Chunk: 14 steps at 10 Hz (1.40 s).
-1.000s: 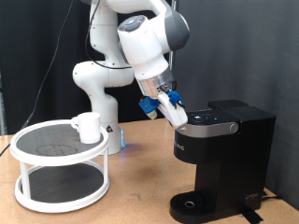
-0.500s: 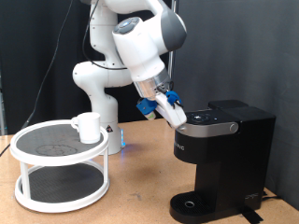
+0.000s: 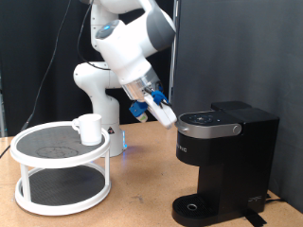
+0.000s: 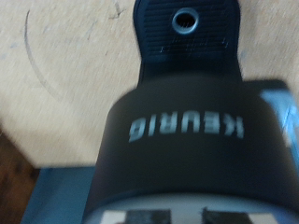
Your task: Make a cup of coffee with the keurig machine
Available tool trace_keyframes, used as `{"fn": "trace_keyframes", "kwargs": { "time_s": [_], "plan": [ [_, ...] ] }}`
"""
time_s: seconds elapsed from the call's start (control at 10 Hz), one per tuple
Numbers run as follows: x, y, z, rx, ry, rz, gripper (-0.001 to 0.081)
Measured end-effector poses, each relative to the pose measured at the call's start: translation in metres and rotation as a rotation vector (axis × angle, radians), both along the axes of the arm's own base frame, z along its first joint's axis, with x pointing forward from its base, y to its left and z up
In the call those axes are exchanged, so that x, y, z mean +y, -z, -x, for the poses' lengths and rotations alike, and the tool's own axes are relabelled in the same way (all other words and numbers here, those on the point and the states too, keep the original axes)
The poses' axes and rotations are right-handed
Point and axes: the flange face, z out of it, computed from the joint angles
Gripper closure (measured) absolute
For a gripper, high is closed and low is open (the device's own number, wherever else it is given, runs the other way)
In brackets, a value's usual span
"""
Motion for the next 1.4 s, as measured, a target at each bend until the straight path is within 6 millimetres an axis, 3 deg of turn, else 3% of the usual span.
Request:
{"fn": "trace_keyframes", "kwargs": {
  "time_s": [0.3, 0.5, 0.7, 1.1, 1.4],
  "plan": [
    [-0.005, -0.035, 0.006, -0.043, -0.005, -0.135, 0.0806],
    [-0.004, -0.036, 0.003, -0.060, 0.011, -0.128, 0.0806],
    [0.012, -0.048, -0.006, -0.103, 0.009, -0.128, 0.0806],
    [0.064, -0.081, -0.014, -0.076, -0.131, -0.048, 0.0806],
    [0.070, -0.083, -0.011, -0.060, -0.170, -0.038, 0.0806]
  ]
}}
